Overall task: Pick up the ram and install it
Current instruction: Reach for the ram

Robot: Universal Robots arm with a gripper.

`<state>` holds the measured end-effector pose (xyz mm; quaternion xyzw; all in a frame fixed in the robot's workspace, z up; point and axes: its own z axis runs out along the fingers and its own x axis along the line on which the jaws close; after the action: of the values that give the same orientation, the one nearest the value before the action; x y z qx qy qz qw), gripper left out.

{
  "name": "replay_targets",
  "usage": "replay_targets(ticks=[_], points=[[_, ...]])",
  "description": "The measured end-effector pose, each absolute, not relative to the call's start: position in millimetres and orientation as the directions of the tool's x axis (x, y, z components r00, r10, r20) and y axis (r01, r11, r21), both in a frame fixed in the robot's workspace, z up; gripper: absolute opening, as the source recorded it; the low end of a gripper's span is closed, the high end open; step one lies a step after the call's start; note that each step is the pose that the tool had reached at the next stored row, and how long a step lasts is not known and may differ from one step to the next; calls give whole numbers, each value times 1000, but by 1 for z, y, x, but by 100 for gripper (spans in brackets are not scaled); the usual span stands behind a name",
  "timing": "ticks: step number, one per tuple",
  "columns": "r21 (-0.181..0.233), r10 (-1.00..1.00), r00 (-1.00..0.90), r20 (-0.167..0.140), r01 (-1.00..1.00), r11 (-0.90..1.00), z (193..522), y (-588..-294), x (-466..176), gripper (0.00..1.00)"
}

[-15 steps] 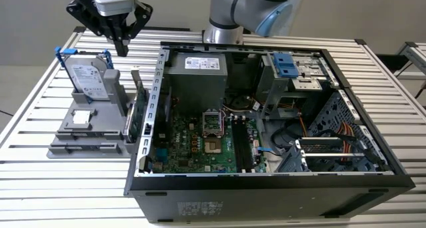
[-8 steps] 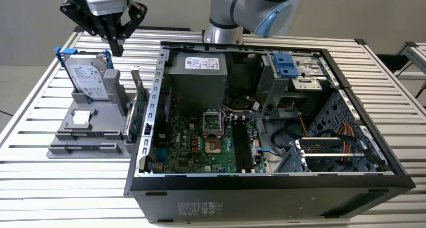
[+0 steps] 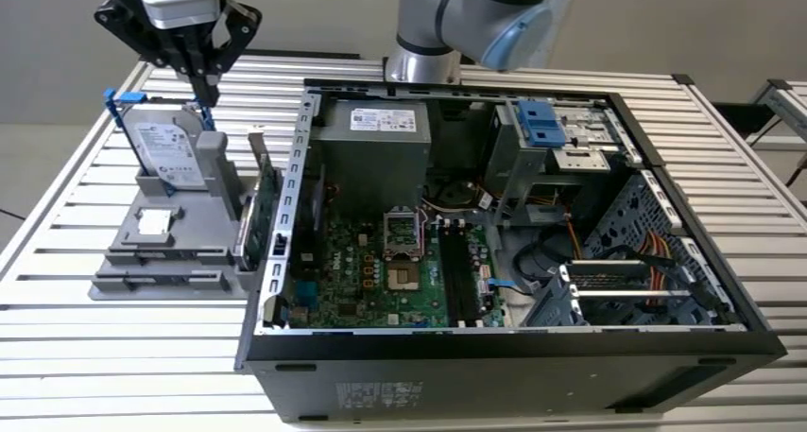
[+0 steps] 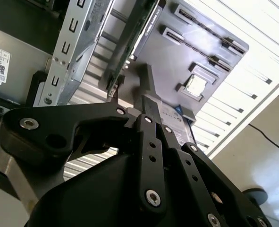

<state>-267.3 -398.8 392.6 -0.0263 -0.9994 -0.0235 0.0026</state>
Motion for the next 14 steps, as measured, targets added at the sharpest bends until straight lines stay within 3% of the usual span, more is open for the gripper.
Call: replay_targets(ticks=[14], points=[[47,36,-999,6,36,998,393,-399,-289,0]])
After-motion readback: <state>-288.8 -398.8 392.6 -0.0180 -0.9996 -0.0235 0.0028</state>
